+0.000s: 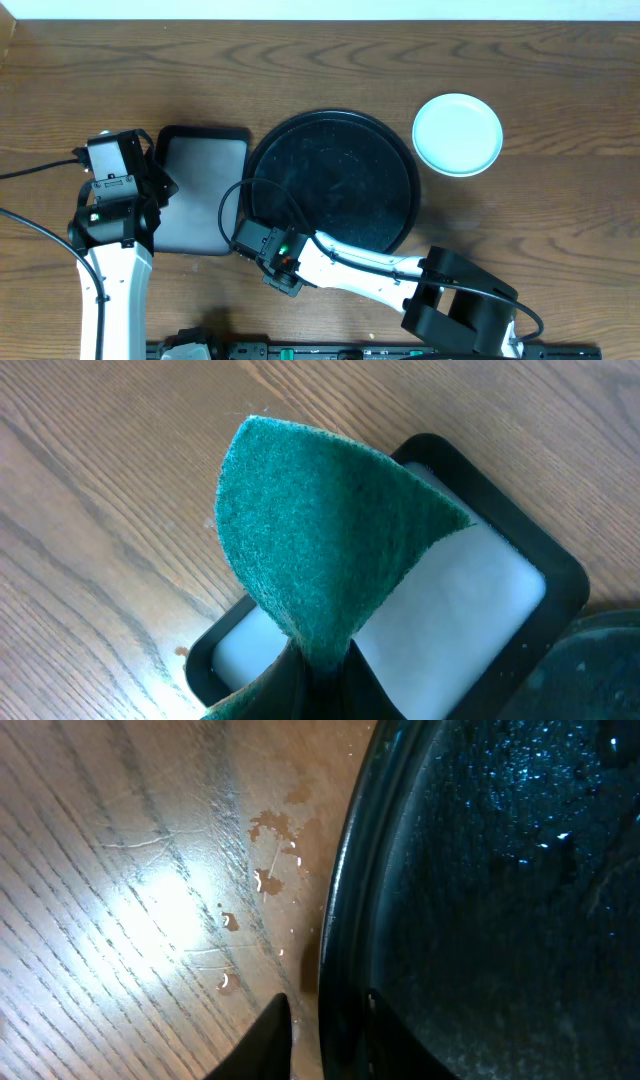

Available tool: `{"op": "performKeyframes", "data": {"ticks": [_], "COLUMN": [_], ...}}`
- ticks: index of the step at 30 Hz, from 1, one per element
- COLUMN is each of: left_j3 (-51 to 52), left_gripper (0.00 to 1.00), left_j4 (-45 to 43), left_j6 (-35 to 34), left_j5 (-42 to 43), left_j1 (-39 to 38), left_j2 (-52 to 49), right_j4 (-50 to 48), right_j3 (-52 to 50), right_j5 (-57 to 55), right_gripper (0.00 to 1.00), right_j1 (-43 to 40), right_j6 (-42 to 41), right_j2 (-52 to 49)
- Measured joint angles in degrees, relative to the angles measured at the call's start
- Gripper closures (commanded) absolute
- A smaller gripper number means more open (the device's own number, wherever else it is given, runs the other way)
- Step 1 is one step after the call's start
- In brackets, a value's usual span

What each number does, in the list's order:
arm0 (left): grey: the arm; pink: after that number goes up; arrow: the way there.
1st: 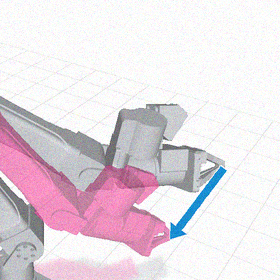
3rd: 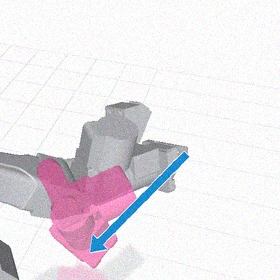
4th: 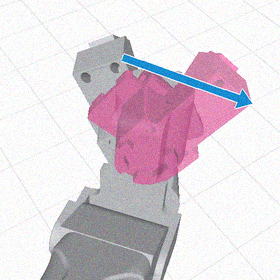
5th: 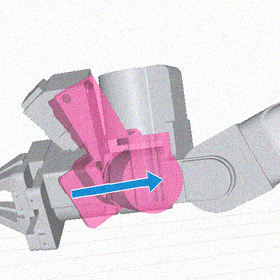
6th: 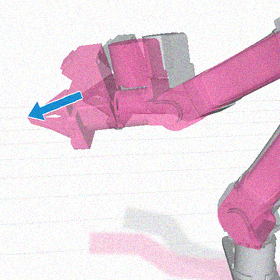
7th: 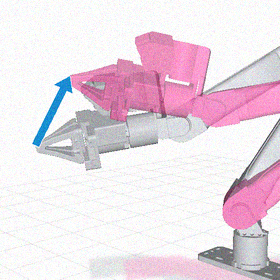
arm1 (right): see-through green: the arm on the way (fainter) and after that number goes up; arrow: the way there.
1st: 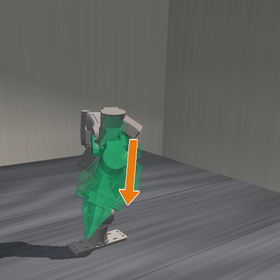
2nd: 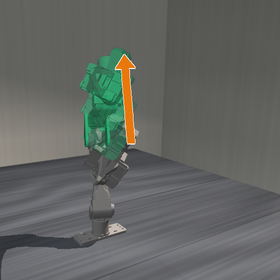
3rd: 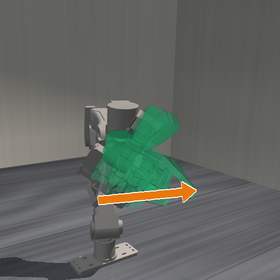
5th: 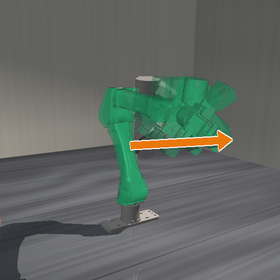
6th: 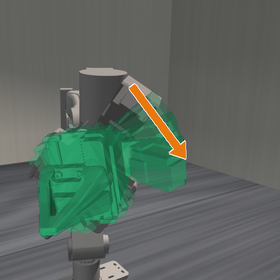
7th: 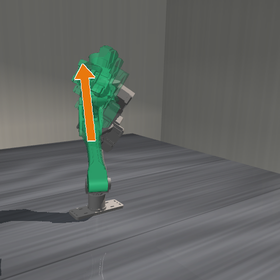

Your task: Clean dirty plates on tray and stack at the side

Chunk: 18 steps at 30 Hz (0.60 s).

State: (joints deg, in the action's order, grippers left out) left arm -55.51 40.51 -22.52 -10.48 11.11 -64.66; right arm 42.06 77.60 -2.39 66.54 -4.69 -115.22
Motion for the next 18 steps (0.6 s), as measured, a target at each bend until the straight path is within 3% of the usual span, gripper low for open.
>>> {"op": "performKeyframes", "data": {"ticks": [6,12,18], "left_j3": [0.0,0.0,0.0], "left_gripper": [0.92,0.92,0.92], "left_j4": [0.0,0.0,0.0], "left_j6": [0.0,0.0,0.0], "left_j5": [0.0,0.0,0.0], "left_j1": [0.0,0.0,0.0], "left_j2": [0.0,0.0,0.0], "right_j4": [0.0,-0.1,-0.5], "right_j3": [0.0,0.0,0.0], "right_j5": [-0.2,-0.5,-0.9], "right_gripper": [0.79,0.91,0.93], "right_j1": [0.0,0.0,0.1], "right_j6": [-0.1,0.3,0.4], "right_j2": [0.0,0.0,0.2]}}
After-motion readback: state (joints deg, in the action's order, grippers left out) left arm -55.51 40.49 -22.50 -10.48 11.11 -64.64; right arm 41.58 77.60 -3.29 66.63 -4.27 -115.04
